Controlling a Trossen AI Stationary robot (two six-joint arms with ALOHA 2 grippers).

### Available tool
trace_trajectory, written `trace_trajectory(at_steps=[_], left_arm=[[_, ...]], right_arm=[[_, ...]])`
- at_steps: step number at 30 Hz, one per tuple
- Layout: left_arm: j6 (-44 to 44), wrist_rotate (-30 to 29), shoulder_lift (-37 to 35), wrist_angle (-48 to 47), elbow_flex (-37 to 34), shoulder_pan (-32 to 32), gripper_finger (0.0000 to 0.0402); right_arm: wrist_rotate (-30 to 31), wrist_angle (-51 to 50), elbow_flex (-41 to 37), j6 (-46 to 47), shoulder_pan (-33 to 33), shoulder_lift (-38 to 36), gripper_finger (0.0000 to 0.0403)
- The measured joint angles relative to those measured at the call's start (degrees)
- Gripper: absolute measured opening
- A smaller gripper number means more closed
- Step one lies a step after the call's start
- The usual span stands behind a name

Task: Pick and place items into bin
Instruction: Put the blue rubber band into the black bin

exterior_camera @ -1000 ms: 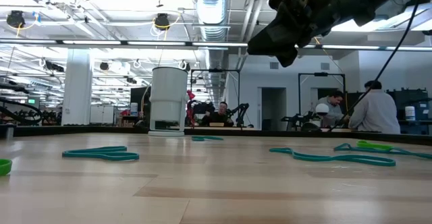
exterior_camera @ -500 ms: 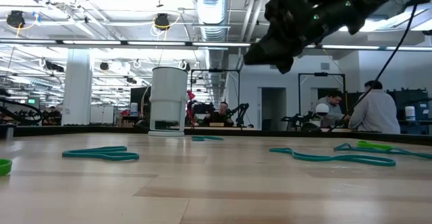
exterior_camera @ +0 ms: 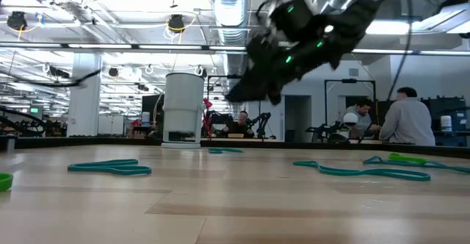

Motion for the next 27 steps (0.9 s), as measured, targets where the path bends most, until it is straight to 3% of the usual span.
trace_trajectory(at_steps=[3, 7, 10, 17, 21, 27], left_arm=[[7.36, -5.97, 0.00, -0.11, 1.29, 1.83, 0.0096], [10.96, -13.82, -0.02, -0.55, 1.55, 3.67, 0.0096], [11.02, -19.48, 0.00, -1.78, 1.55, 4.62, 0.0096], [13.34, -29.03, 0.00, -2.11, 1.55, 5.54, 0.0096], [13.97, -32.34, 0.00, -2.12, 1.55, 5.55, 0.0096], [12.93, -31.60, 0.00, -2.04, 1.52, 5.55, 0.0096]], right_arm=[[-0.01, -3.71, 4.69, 0.04, -1.15, 6.57, 0.0082], [1.75, -9.58, 10.65, 0.07, -2.05, 13.17, 0.0082], [7.83, -12.27, 14.01, 0.04, -2.16, 15.51, 0.0082], [13.62, -15.14, 15.78, -1.17, -1.57, 15.43, 0.0082], [13.22, -16.60, 15.76, -1.44, -1.98, 15.46, 0.0082], [13.34, -18.91, 15.71, 0.87, -2.52, 15.50, 0.0082]])
